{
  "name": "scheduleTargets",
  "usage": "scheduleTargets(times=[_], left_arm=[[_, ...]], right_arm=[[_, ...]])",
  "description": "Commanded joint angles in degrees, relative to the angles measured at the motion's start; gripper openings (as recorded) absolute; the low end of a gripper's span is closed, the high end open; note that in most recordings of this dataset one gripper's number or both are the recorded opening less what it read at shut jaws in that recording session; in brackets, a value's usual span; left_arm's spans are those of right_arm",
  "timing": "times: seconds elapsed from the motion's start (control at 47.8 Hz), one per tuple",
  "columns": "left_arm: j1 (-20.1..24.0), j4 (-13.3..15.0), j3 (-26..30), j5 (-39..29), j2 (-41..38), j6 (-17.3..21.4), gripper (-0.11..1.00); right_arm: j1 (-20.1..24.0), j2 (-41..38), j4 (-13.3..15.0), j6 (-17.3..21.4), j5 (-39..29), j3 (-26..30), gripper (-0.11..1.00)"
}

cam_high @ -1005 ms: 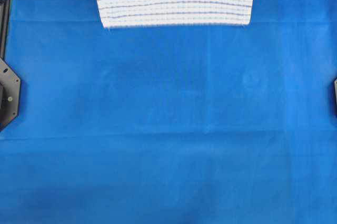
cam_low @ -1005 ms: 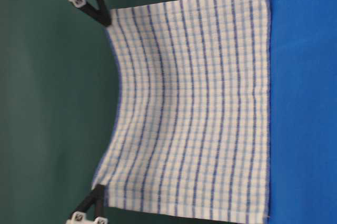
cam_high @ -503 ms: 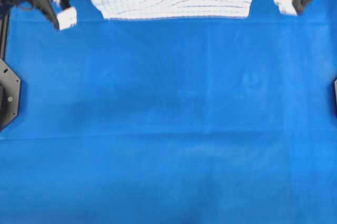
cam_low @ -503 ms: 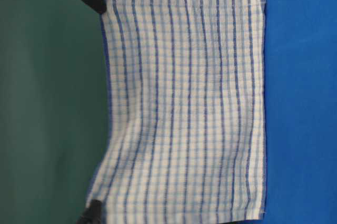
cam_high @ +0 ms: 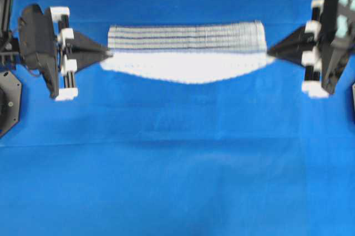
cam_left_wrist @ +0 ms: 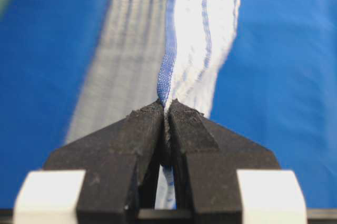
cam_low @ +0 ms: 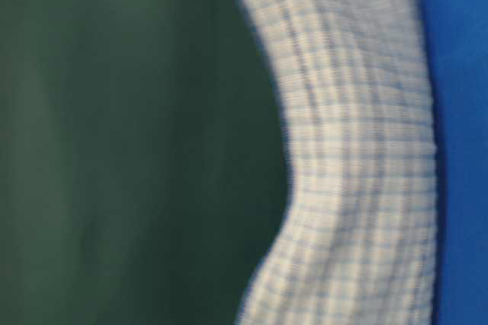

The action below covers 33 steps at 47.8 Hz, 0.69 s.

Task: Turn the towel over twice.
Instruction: 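Swing the held edge over toward the near side and lower the towel flat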

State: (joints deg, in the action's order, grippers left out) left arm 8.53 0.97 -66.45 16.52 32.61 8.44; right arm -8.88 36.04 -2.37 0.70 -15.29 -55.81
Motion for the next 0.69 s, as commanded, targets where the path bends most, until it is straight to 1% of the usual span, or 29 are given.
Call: scheduleTargets(times=[0.0,0.147,0.23,0.335,0.461,0.523,0.67], left_arm=[[-3.43,0.09,-0.18,0.44,-1.32,-0.7,0.01],[-9.14,0.09,-0.44,0.0,-4.48,-3.34,0.01],[-12.48,0.09,-0.26,0.0,-6.86,-5.62,0.01],[-15.38,0.09,0.09,0.26,-9.76,-8.17,0.01],[-17.58,0.09,0.79,0.35,-12.92,-10.2,0.01],[-18.28,0.09,1.23,0.35,-14.24,-10.37,0.01],[-18.37,0.09,1.76,0.35,-16.44,-10.46,0.01]], right_arm=[[3.69,-1.67,-0.26,2.72,2.81,-0.97,0.04],[8.35,-5.27,-0.26,6.94,5.19,-2.37,0.04],[10.72,-7.65,-0.26,8.53,5.89,-2.29,0.04],[13.1,-10.02,-0.26,9.84,7.03,-2.02,0.04],[15.21,-12.39,-0.26,11.34,8.35,-1.93,0.04],[15.73,-13.54,-0.26,12.04,8.96,-1.93,0.04],[15.91,-15.64,-0.26,12.39,9.14,-1.93,0.04]])
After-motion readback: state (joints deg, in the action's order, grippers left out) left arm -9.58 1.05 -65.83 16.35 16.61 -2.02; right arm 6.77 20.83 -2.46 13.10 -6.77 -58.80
